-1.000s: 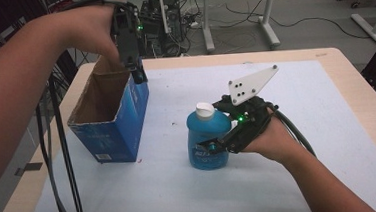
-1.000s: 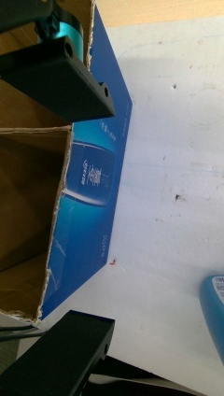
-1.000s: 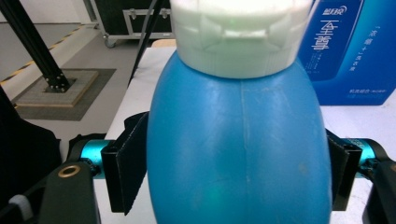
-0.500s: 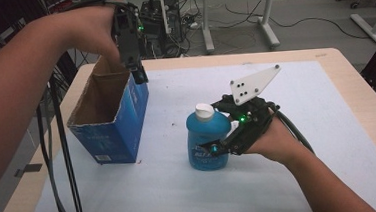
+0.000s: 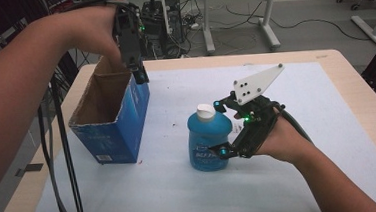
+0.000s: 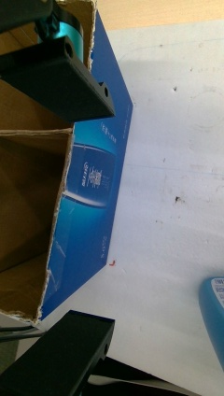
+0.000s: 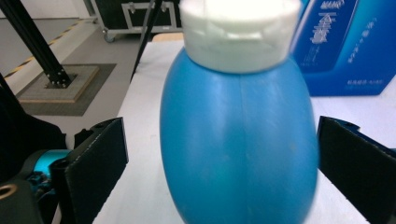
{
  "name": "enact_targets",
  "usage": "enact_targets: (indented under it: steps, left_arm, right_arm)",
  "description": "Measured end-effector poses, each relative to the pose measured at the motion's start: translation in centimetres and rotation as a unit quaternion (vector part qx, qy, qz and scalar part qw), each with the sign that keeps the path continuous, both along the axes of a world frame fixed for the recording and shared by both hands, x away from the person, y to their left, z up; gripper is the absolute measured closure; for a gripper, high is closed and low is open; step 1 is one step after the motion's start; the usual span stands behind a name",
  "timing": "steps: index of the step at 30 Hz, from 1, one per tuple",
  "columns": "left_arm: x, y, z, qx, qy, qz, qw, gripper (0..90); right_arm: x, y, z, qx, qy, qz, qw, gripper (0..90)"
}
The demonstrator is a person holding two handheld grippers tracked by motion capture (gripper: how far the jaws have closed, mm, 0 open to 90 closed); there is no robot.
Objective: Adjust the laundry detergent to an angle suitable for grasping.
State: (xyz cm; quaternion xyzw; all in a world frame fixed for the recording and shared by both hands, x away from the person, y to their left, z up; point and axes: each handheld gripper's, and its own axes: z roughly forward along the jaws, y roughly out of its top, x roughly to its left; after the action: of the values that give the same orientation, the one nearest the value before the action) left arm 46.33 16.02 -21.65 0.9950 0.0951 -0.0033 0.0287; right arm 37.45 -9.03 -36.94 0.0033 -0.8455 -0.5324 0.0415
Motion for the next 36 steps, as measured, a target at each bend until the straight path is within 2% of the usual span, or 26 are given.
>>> enact_targets:
  steps: [2, 10, 13, 18, 22, 23, 27, 28, 29, 30, 35, 36]
  left_arm:
    - [0.0, 0.0, 0.0, -0.001, 0.0, 0.0, 1.0, 2.1]
    - [-0.1, 0.0, 0.1, -0.002, 0.0, 0.001, 1.0, 2.1]
    - [-0.1, 0.1, 0.2, -0.002, -0.001, 0.0, 1.0, 2.0]
    - [0.0, 0.1, 0.2, -0.003, -0.001, 0.0, 1.0, 2.1]
    - [0.1, -0.1, 0.0, -0.002, 0.001, -0.001, 1.0, 2.1]
    - [0.1, -0.1, 0.0, -0.002, 0.001, -0.001, 1.0, 2.0]
    - [0.4, -0.5, 0.2, -0.007, -0.002, -0.004, 1.0, 2.1]
    - [0.4, -0.5, 0.2, -0.007, -0.002, -0.004, 1.0, 2.0]
    - [0.4, -0.6, 0.3, -0.007, -0.003, -0.004, 1.0, 2.0]
    - [0.5, -0.7, 0.4, -0.009, -0.004, -0.004, 0.9999, 2.1]
    - [1.1, -1.6, 0.5, -0.009, -0.007, -0.009, 0.9999, 2.1]
    - [1.3, -1.9, 0.5, -0.008, -0.005, -0.01, 0.9999, 2.0]
  right_arm:
    - [0.0, -0.2, 0.0, -0.009, 0.001, 0.001, 1.0, 1.4]
    - [-0.3, -0.5, 0.4, -0.015, 0.007, 0.007, 0.9998, 0.5]
    - [-0.5, -1.2, 0.9, -0.033, -0.006, -0.001, 0.9994, 0.5]
    - [-0.5, -2.2, 1.4, -0.056, -0.005, -0.012, 0.9983, 0.5]
    - [-0.6, -3.2, 2.2, -0.087, -0.007, -0.021, 0.996, 0.5]
    - [-0.6, -3.2, 2.2, -0.087, -0.007, -0.021, 0.996, 0.5]
    - [-0.6, -4.0, 3.3, -0.134, -0.01, -0.021, 0.9908, 0.6]
    - [-0.6, -4.0, 3.3, -0.134, -0.01, -0.021, 0.9908, 0.6]
    - [-0.6, -4.2, 3.5, -0.146, -0.01, -0.02, 0.9891, 0.6]
    - [-0.7, -4.6, 4.1, -0.167, -0.013, -0.02, 0.9856, 0.6]
    - [-1.2, -5.7, 5.1, -0.214, -0.007, -0.018, 0.9765, 0.6]
    - [-1.4, -5.8, 5.2, -0.228, -0.009, -0.018, 0.9734, 0.6]
